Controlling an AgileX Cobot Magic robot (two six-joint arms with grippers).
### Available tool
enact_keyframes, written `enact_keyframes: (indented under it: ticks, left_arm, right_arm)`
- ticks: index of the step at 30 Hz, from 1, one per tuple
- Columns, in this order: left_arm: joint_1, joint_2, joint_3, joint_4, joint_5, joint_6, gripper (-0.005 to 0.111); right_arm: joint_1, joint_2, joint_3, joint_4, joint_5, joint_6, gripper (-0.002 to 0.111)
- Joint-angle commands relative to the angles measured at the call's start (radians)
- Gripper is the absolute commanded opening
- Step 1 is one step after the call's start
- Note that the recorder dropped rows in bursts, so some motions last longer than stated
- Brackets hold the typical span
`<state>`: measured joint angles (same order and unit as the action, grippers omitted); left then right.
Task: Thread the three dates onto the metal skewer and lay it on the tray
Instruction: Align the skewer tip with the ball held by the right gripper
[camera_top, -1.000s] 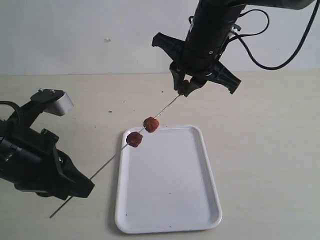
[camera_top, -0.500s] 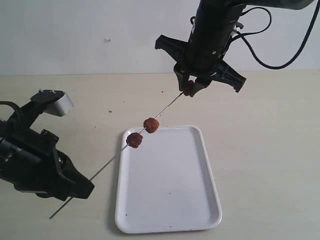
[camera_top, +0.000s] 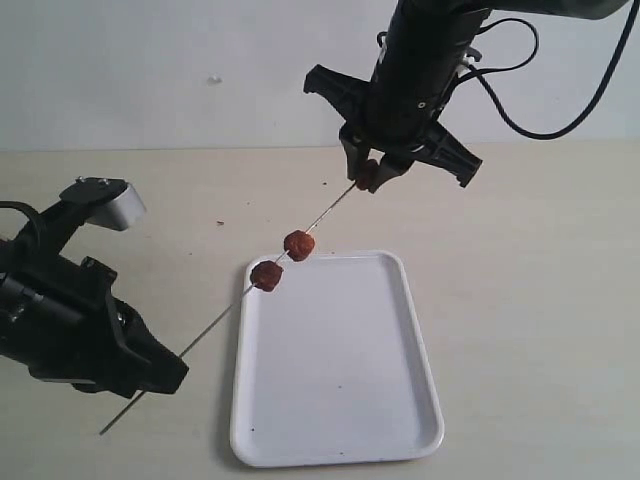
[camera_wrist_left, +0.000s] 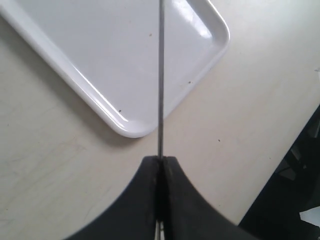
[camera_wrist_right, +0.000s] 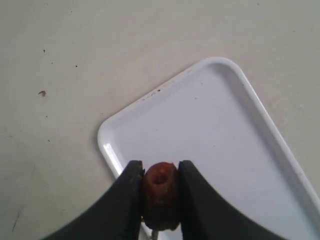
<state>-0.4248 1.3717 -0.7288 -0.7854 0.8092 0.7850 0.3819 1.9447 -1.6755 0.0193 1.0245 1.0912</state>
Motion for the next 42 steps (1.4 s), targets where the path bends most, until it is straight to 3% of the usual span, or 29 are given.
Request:
enact_keyframes:
  ticks: [1, 42]
  left_arm:
    - [-0.005, 0.001, -0.007, -0.011, -0.002, -0.003, 0.0]
    - [-0.005, 0.005, -0.007, -0.011, -0.036, -0.029, 0.0]
  right_arm:
    - [0.002, -0.013, -0.006, 0.008, -0.014, -0.008, 0.024]
    - [0.002, -0.013, -0.006, 0.007, -0.028, -0.009, 0.024]
